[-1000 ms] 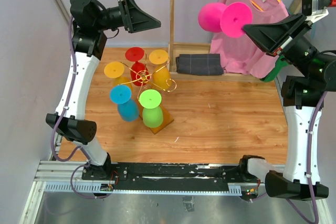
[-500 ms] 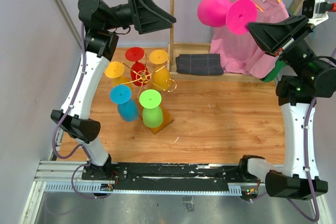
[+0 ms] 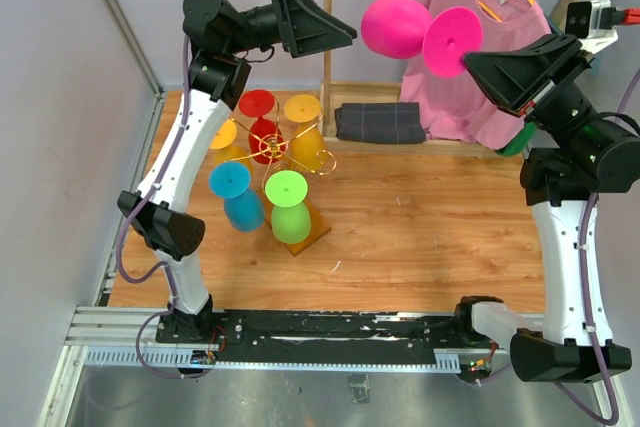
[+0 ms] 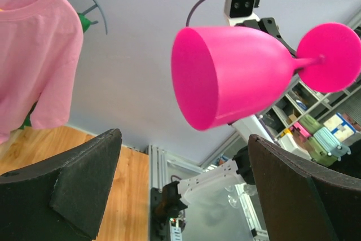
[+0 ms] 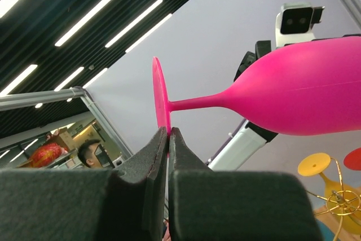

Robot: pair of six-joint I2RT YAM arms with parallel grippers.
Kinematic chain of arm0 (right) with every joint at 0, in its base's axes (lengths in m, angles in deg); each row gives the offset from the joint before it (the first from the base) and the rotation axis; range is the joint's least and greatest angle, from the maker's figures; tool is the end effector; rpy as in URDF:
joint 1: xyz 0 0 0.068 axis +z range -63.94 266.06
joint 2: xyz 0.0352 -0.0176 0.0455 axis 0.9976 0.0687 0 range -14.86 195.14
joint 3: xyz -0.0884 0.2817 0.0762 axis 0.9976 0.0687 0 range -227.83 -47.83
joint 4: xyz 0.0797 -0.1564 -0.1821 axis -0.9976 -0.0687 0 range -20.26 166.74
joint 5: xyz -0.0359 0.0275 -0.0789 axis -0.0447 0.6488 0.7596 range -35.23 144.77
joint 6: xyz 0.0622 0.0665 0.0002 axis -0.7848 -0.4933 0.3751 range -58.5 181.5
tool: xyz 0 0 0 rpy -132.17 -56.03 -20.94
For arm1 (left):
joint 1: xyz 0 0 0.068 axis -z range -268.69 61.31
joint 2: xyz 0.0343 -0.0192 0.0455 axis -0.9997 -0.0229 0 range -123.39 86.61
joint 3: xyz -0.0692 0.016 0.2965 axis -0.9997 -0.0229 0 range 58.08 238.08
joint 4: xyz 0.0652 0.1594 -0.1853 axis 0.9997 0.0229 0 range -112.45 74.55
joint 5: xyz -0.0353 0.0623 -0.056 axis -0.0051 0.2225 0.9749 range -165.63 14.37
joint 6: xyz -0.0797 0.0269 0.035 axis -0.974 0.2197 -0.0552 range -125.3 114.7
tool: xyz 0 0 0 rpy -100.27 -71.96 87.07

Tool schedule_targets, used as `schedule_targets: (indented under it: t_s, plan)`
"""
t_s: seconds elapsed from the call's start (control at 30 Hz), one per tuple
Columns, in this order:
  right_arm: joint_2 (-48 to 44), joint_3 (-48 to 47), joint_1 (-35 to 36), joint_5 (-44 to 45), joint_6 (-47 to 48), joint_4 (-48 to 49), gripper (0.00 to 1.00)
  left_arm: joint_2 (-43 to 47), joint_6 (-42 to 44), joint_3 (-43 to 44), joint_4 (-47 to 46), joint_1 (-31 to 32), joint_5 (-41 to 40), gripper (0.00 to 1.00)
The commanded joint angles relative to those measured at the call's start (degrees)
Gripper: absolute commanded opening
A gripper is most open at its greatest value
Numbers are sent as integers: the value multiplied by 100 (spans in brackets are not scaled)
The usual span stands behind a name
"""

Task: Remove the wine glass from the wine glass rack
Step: Place the wine glass at the center of the board.

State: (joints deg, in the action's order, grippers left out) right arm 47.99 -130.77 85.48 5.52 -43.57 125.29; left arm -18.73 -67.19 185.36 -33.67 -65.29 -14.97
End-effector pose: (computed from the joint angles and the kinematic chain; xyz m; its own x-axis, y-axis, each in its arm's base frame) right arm 0.1324 0.0604 0.6337 -0.5022 0.6354 -0.5865 -0.8292 -0.1614 0.5352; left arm 0.3300 -0.2203 0.6061 -0.5259 -0.2434 -0.8150 0.8500 -0.1163 -0.5137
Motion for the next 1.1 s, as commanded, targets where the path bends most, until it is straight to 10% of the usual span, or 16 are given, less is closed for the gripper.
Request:
schedule_targets:
  t_s: [0.0,1.07]
  plan:
    - [-140,39,342,87,337,60,1,-36,-74,148,-436,51,-289,99]
    - [122,435,1215,381,756,648,1,481,-1264,-631,-1802,273,-196,98]
